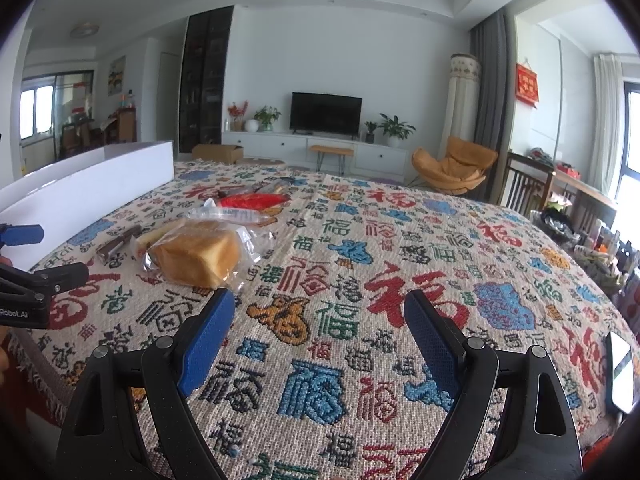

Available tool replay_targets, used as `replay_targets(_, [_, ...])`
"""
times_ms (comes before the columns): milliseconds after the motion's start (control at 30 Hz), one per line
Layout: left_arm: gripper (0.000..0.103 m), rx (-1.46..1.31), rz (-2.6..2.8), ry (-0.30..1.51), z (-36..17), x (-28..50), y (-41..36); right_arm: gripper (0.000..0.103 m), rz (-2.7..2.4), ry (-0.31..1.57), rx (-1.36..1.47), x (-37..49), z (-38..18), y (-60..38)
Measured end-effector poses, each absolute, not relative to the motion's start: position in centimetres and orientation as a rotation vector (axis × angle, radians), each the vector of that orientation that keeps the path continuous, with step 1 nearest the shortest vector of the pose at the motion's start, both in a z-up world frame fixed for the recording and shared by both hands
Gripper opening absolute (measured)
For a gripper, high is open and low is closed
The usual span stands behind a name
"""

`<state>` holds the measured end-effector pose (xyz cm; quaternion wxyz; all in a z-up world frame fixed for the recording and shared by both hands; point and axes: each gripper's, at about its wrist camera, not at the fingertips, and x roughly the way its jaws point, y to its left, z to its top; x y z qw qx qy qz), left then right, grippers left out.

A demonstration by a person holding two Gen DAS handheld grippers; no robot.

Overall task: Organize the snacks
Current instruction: 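Move both tools toward the snacks on the blanket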

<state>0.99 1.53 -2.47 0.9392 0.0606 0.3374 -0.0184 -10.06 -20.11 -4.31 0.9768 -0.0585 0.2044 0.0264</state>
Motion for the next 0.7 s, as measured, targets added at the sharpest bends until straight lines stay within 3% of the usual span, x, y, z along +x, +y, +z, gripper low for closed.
replay_targets(700, [0.103, 0.048, -0.046, 0.843, -5.3, 3.2, 3.8, 0.089, 0.070, 0.474, -0.135, -9.3, -5.8, -19.6])
